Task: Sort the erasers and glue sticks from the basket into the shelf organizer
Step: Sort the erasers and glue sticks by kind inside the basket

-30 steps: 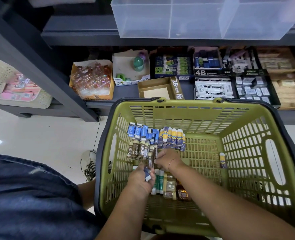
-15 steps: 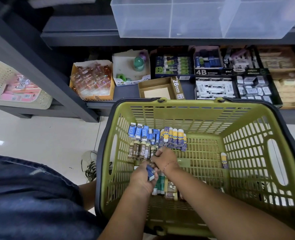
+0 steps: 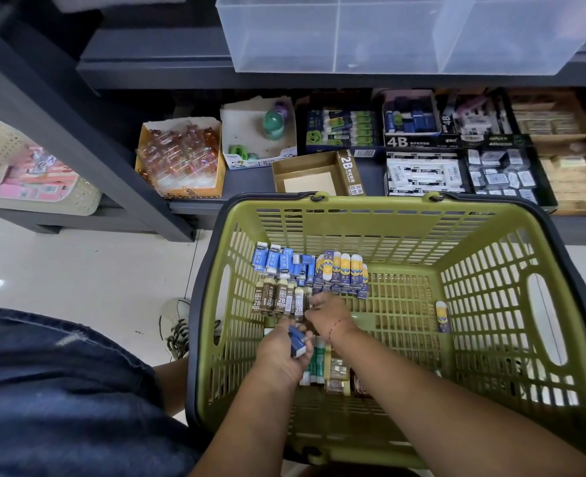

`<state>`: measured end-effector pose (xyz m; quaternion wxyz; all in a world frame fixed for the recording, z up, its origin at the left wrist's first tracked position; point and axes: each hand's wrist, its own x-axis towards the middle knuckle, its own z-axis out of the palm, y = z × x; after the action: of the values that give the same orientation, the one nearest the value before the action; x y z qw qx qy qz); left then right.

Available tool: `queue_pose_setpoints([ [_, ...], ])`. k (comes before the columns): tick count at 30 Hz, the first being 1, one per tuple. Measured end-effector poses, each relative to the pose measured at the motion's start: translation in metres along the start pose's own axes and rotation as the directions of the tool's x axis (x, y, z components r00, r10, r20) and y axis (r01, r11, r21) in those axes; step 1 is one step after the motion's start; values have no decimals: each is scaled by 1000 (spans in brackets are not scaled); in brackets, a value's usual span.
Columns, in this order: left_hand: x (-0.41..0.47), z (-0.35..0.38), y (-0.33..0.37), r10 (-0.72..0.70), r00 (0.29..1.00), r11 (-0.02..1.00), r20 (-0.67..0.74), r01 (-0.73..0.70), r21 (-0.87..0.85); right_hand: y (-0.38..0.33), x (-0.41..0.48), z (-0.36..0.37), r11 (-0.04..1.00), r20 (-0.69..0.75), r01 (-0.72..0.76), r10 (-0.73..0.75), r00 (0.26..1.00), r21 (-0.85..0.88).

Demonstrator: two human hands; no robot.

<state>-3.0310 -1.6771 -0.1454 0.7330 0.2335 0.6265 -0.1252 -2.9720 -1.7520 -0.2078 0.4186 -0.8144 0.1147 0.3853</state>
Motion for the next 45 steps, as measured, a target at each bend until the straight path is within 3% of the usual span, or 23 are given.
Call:
queue_pose_setpoints([
  [8,-3,1,0,-12,1000,1000,12,12,-3,-1,6,-2,989,23,-20,16,1000,146],
  [17,-4,1,2,-24,997,995,70,31,-98,-3,-3,-7,999,72,-40,38,997,28],
  [22,-5,2,4,42,983,988,180,-15,-152,-17,-20,-31,989,284,-108,76,956,99],
  [29,-4,9,1,113,967,992,230,-121,21,-16,-34,-65,985,456,172,-140,879,-30],
  [33,-8,9,2,122,958,970,258,-171,173,-15,-33,-68,969,451,246,-206,868,-31],
  [38,-12,12,8,184,955,928,231,-246,280,-14,-32,-72,975,404,222,-210,890,15],
  [45,-15,21,26,347,935,932,72,-352,87,-31,-22,-43,952,143,189,-227,963,240],
])
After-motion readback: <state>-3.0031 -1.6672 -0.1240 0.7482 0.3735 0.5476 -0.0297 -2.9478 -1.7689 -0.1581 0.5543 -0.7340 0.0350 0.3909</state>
